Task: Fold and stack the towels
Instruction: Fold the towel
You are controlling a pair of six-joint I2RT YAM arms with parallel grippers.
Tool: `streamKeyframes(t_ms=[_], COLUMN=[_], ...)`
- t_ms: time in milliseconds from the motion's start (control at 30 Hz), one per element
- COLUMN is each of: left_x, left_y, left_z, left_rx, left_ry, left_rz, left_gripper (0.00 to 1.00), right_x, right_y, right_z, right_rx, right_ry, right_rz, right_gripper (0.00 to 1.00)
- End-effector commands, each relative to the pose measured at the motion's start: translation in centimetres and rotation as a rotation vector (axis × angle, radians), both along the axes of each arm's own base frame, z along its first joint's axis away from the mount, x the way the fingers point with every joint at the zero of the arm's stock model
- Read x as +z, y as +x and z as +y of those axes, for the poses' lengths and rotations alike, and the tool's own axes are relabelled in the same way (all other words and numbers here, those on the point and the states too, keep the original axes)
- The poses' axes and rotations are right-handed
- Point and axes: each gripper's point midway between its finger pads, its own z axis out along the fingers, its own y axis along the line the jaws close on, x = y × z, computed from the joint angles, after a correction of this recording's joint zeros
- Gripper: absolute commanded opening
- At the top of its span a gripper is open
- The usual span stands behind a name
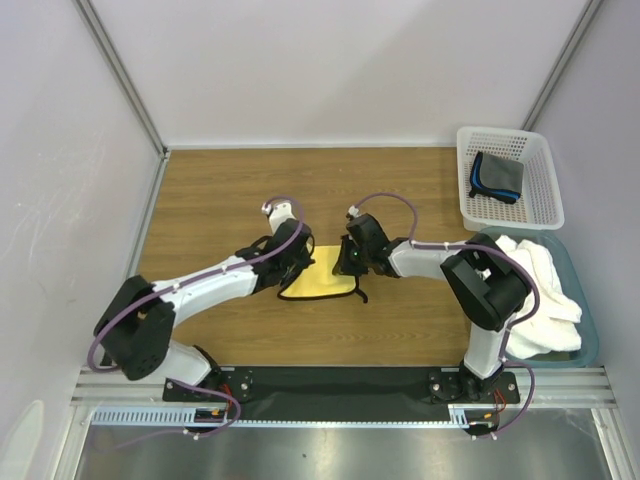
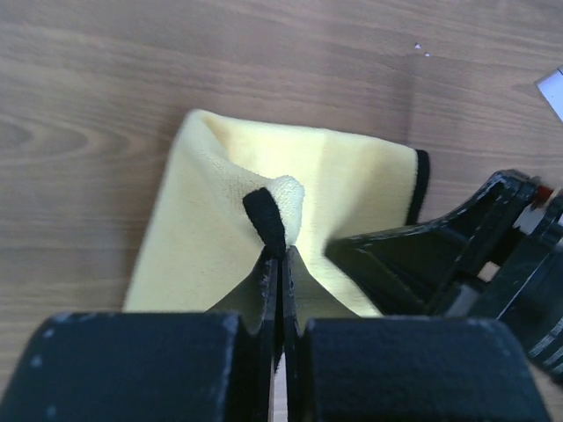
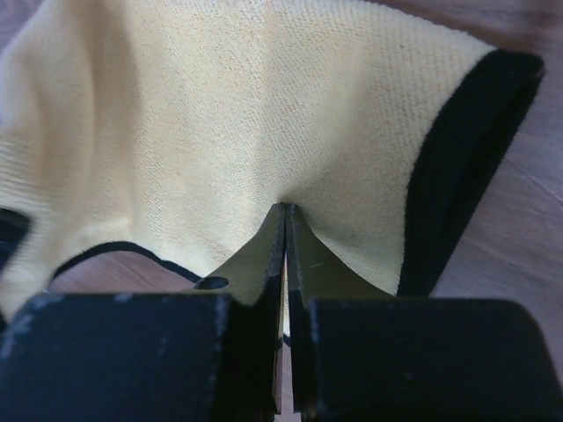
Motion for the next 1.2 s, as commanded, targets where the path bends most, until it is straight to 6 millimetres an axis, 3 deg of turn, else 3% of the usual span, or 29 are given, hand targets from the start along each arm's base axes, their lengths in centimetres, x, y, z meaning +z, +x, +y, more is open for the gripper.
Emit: streamKeyframes(t_ms=[0,133,233,267,400,567,667,800,933,1167], left_x=[0.5,1.6,1.0,0.9,0.5,1.0,0.8,0.8,1.0,1.0], left_y=[0.7,1.5,1.7,1.8,2.1,2.8,2.7,2.7,2.8,3.1], left_z=[-1.5,-3.2,-2.9,-2.7,-1.5,-2.0,-2.1,-2.2,-2.4,-2.6], left_rx=[0.117,0.16,0.231,0.268,0.347,0.323,0.315,0.308,0.297,0.295], left_ry=[-0.082,-0.138,-0.156,-0.169,-0.16,-0.166,-0.161,-0.16,-0.165,-0.156], left_rz=[0.044,0.048,0.064,0.068,0.05,0.019,0.026,0.022,0.021,0.023], left_gripper=[0.01,0.0,0.0,0.0,0.0,0.0,0.0,0.0,0.0,0.0], right_x=[-2.3,-2.1,-0.8,0.5,3.7,5.2,5.3,3.7,1.8,1.5], right_y=[-0.5,-0.2,0.1,0.2,1.1,1.0,1.2,1.2,0.7,0.5], right_z=[0.3,0.5,0.0,-0.1,-1.8,-4.7,-6.3,-7.6,-6.9,-6.3], right_rx=[-0.03,-0.031,-0.024,-0.023,-0.046,-0.047,-0.049,-0.023,0.042,0.062], right_ry=[-0.013,-0.002,0.001,0.012,-0.012,-0.069,-0.086,-0.137,-0.138,-0.113], right_rz=[0.053,0.036,-0.002,-0.03,-0.135,-0.175,-0.194,-0.182,-0.136,-0.137], right_gripper=[0.0,0.0,0.0,0.0,0.0,0.0,0.0,0.0,0.0,0.0])
